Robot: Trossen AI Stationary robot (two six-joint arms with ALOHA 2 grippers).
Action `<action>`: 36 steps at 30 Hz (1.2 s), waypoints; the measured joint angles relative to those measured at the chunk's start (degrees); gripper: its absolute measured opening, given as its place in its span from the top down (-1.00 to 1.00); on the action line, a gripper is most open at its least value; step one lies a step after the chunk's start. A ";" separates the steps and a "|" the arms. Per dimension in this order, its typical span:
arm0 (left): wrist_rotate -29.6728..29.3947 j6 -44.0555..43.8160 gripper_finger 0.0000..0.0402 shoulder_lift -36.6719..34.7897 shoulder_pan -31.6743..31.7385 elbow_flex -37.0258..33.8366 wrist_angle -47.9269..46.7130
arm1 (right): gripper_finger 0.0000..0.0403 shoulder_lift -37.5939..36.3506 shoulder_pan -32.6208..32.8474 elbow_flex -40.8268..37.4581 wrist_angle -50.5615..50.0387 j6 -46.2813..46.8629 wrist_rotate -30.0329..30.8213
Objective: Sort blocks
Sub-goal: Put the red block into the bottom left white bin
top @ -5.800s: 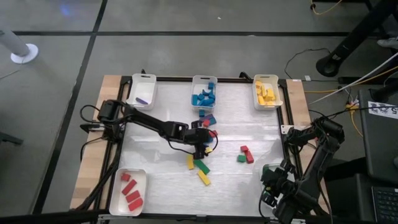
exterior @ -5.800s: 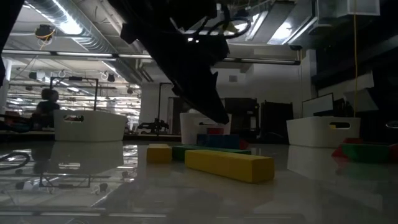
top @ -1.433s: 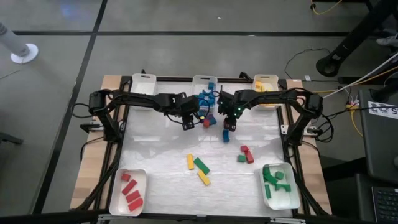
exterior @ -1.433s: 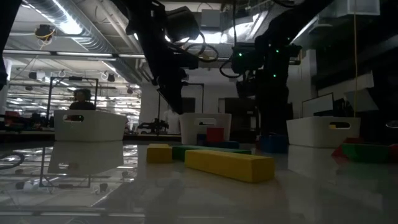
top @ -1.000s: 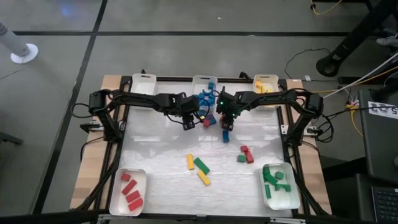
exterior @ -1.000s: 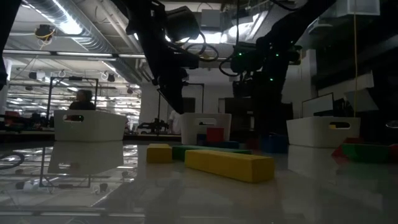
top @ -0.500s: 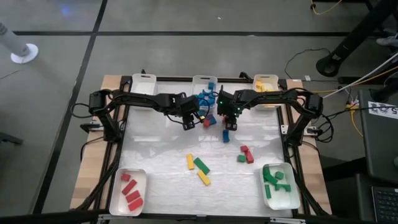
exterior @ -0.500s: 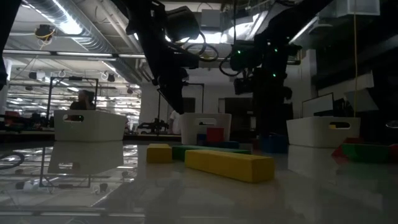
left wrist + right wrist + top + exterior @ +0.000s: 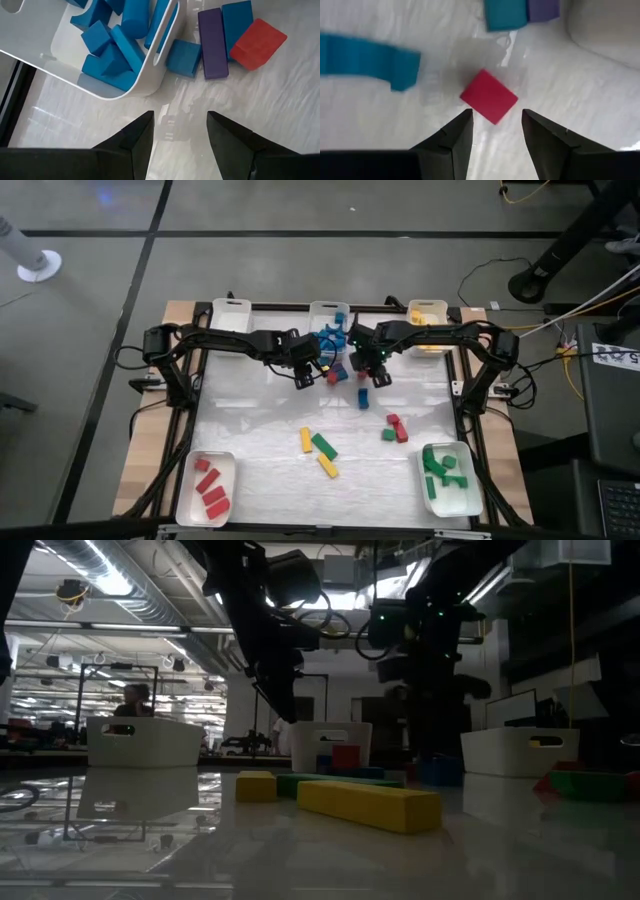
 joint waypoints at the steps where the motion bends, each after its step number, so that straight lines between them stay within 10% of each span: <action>1: 0.00 -0.01 0.15 0.00 0.00 0.00 0.02 | 0.14 0.00 0.00 -0.09 0.09 -2.20 0.30; 13: 0.00 -0.01 0.15 0.00 0.00 0.00 0.02 | 0.14 0.07 0.00 -1.81 2.46 -20.65 1.19; 36: -0.02 -0.01 0.15 0.04 0.00 0.00 0.07 | 0.14 4.30 4.48 -1.80 4.47 -25.25 5.30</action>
